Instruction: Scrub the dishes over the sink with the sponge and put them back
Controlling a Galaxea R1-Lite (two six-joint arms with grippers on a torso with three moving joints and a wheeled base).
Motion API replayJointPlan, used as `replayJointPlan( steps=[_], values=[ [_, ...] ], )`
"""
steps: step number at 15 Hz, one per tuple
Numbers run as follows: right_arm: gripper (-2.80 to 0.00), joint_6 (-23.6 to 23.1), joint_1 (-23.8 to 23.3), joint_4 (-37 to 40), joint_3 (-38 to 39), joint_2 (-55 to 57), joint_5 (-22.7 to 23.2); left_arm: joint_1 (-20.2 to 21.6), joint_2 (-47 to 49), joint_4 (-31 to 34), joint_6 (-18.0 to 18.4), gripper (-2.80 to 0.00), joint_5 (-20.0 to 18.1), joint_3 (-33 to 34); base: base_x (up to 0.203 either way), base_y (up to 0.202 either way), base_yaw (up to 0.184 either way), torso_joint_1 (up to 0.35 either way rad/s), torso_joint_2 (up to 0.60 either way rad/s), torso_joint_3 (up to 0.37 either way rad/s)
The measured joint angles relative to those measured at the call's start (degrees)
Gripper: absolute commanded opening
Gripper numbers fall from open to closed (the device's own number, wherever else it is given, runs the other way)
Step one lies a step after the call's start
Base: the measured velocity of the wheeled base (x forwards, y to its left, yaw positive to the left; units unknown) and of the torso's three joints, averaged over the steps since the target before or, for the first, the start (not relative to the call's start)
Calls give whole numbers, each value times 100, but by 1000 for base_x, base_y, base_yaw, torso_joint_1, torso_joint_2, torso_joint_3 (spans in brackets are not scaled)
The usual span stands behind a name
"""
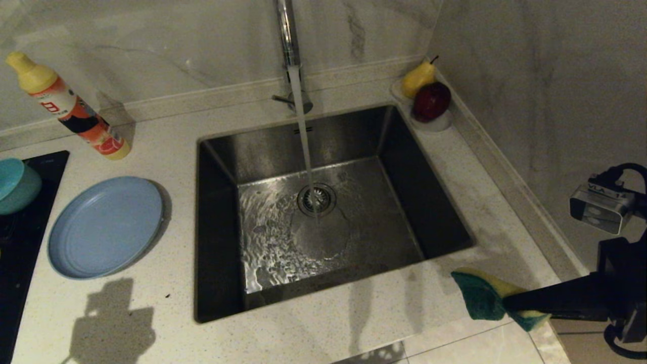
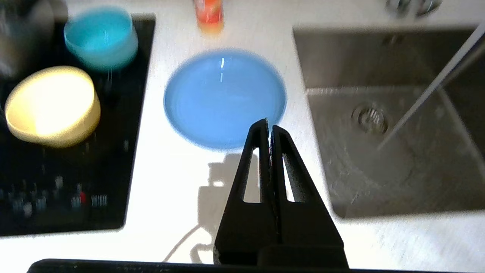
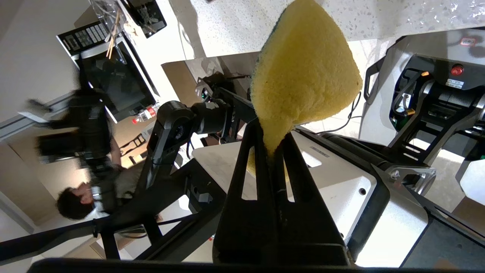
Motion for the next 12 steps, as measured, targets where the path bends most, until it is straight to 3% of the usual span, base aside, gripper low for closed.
replayJointPlan(
  steps=[5, 9, 12],
  values=[
    [-280, -14, -5, 15, 121, -165, -9, 0, -996, -51, 49, -280, -92, 1680, 0, 0, 0, 0, 0, 0],
    [-280, -30, 5, -13, 165, -284, 2, 0, -1411, -100, 93, -280, -665, 1961, 0, 0, 0, 0, 0, 0],
    [-280, -36, 6, -27, 132, -303, -1, -2, -1485, -150, 77, -280, -719, 1994, 0, 0, 0, 0, 0, 0]
  ],
)
